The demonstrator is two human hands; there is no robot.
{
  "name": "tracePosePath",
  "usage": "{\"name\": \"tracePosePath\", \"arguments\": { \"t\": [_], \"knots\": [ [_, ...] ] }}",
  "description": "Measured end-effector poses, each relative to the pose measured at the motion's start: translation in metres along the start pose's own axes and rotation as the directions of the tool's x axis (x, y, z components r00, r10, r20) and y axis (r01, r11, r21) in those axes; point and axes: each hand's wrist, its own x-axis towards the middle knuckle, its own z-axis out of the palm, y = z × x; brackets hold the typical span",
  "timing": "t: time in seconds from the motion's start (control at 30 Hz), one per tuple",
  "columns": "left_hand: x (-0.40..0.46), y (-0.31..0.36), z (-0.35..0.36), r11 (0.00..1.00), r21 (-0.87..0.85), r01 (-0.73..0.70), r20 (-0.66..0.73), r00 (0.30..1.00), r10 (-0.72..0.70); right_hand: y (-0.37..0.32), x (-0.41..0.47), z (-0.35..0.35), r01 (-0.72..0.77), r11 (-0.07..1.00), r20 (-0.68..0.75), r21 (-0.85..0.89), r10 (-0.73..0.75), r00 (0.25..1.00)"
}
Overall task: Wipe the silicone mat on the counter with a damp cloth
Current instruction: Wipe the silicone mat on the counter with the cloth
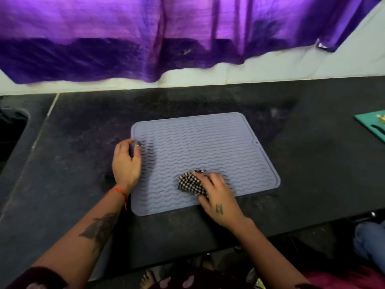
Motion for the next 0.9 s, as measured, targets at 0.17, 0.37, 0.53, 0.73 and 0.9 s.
{"name": "tracePosePath", "arguments": {
  "t": [0.17, 0.37, 0.53, 0.73, 0.9],
  "knots": [
    [-0.004, 0.008, 0.011, 0.999, 0.031, -0.026, 0.039, 0.999, 0.025, 0.068, -0.016, -0.042, -0.191, 0.980, -0.124, -0.052, 0.183, 0.975],
    [-0.007, 0.012, 0.021, 0.994, 0.088, -0.057, 0.088, 0.995, 0.049, 0.131, -0.028, -0.077, -0.285, 0.953, -0.251, -0.105, 0.252, 0.935],
    [-0.010, 0.008, 0.022, 0.991, 0.119, -0.059, 0.094, 0.994, 0.048, 0.143, -0.015, -0.080, -0.217, 0.971, -0.253, -0.099, 0.187, 0.949],
    [-0.011, 0.010, 0.023, 0.985, 0.164, -0.057, 0.084, 0.996, 0.043, 0.163, 0.039, -0.089, -0.189, 0.979, -0.236, -0.071, 0.168, 0.957],
    [-0.011, 0.010, 0.023, 0.982, 0.183, -0.038, 0.058, 0.998, 0.028, 0.179, 0.103, -0.090, -0.184, 0.980, -0.179, -0.073, 0.168, 0.969]
  ]
}}
